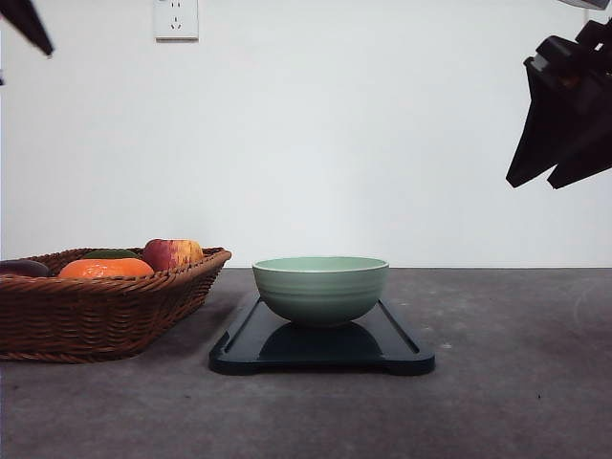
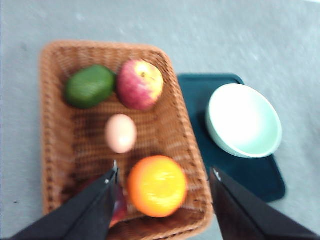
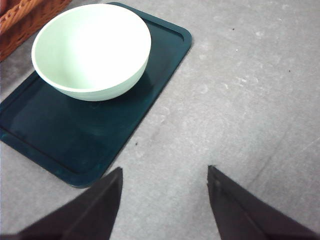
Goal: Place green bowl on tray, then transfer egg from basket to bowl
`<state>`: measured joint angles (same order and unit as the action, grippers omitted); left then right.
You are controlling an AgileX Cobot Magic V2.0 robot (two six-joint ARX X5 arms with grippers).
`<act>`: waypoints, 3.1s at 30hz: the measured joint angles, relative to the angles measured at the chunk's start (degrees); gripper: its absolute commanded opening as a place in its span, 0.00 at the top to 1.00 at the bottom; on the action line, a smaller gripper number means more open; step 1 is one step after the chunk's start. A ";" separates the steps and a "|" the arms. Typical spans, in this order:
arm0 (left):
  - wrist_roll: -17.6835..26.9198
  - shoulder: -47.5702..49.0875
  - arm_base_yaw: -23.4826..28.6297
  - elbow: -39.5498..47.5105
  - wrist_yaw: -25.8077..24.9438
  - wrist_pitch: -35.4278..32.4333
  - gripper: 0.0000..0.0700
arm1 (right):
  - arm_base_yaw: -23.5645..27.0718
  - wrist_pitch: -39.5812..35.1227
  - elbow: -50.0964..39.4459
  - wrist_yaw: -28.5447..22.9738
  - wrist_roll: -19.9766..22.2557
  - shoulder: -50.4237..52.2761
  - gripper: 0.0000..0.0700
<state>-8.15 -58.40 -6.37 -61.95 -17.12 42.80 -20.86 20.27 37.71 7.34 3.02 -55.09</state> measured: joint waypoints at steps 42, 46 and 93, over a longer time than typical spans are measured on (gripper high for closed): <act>3.28 -57.53 -9.57 -37.55 20.17 18.91 0.48 | 0.63 0.00 0.00 0.13 0.21 0.00 0.52; 3.60 -58.89 -9.55 -37.55 20.51 18.94 0.48 | 0.63 0.00 0.00 0.13 0.21 0.00 0.52; 3.68 -63.34 -9.57 -37.79 20.69 19.20 0.48 | 0.63 -0.35 0.00 0.13 0.21 0.00 0.52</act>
<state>-4.47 -121.74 -15.94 -99.74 3.57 62.00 -20.23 19.92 37.71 7.46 3.22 -55.09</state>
